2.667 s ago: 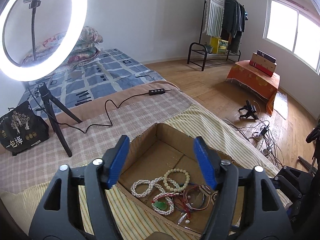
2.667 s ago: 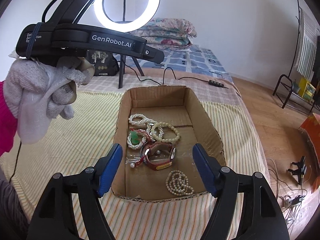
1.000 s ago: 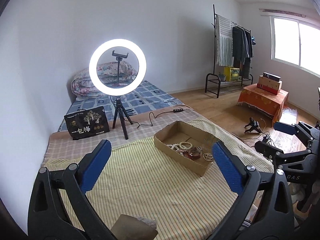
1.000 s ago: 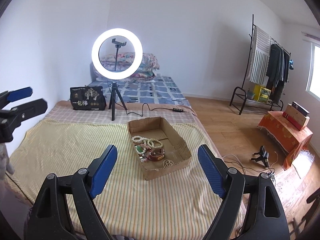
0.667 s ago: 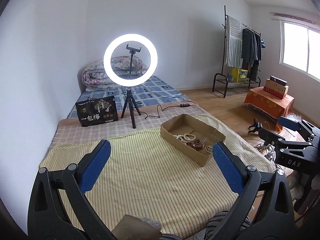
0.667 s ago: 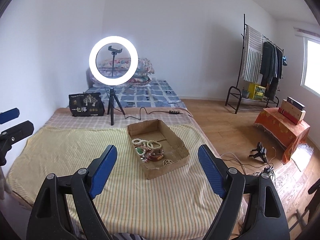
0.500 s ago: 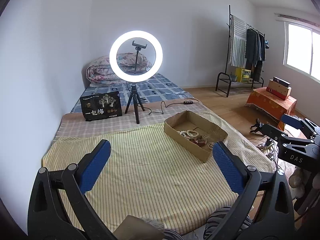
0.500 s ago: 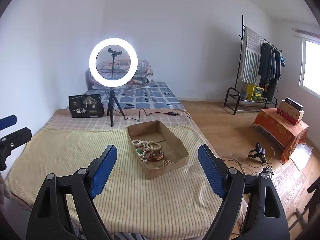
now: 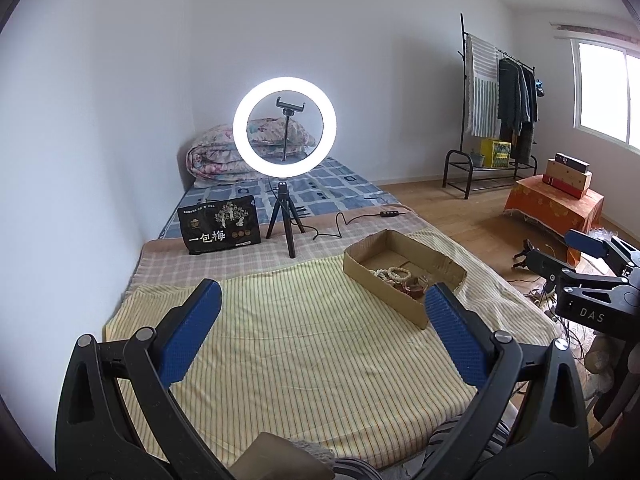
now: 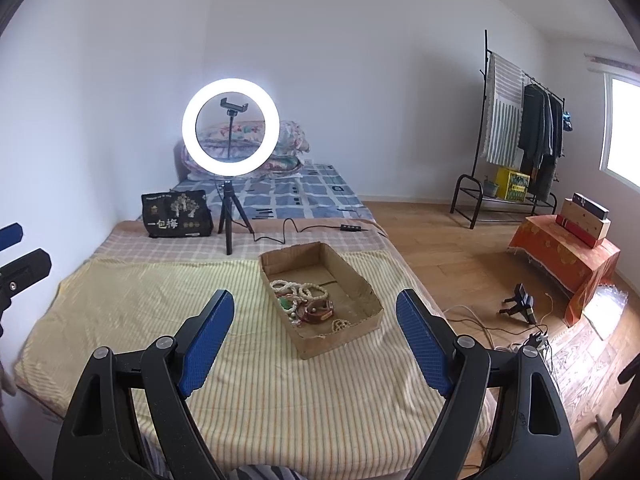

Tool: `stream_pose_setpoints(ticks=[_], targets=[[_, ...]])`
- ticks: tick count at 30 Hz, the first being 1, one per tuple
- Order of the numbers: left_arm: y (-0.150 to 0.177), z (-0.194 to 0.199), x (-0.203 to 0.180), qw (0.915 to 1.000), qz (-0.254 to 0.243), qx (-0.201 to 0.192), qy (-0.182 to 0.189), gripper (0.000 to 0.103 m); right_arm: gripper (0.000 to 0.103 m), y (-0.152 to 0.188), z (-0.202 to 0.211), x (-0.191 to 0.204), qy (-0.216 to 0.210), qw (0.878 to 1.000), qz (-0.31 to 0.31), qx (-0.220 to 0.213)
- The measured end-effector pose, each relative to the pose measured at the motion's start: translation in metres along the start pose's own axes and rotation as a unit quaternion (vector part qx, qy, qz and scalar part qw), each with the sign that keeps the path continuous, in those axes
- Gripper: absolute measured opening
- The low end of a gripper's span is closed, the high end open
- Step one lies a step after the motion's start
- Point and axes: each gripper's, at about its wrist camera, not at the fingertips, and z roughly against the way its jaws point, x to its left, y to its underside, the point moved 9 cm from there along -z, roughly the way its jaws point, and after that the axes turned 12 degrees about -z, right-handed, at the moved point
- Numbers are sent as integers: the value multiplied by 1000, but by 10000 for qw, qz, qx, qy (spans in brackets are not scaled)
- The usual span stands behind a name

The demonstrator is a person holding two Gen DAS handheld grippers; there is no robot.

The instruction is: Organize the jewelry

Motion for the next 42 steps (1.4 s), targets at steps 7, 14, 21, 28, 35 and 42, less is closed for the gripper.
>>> stream_pose_setpoints(ticks=[7,14,21,28,35,42], targets=[[-3,0,-1,10000,-34,-15,25,103,83,0,0,-2,-8,10000,-63,12],[-3,0,-3,10000,-30,-5,33,103,83,0,0,-3,-13,10000,-61,17],[-3,0,-3,10000,-34,-10,25,103,83,0,1,-3,-13,10000,-91,21],[-3,0,-3,10000,-33,-6,30,103,83,1,0,-3,-14,9999,-115,37],[-3,0,-2,10000,-27,4,26,103,83,1,0,-2,-27,9999,-100,37],[-2,0,-3,10000,-7,13,18,103,83,1,1,-2,-26,9999,-105,48]])
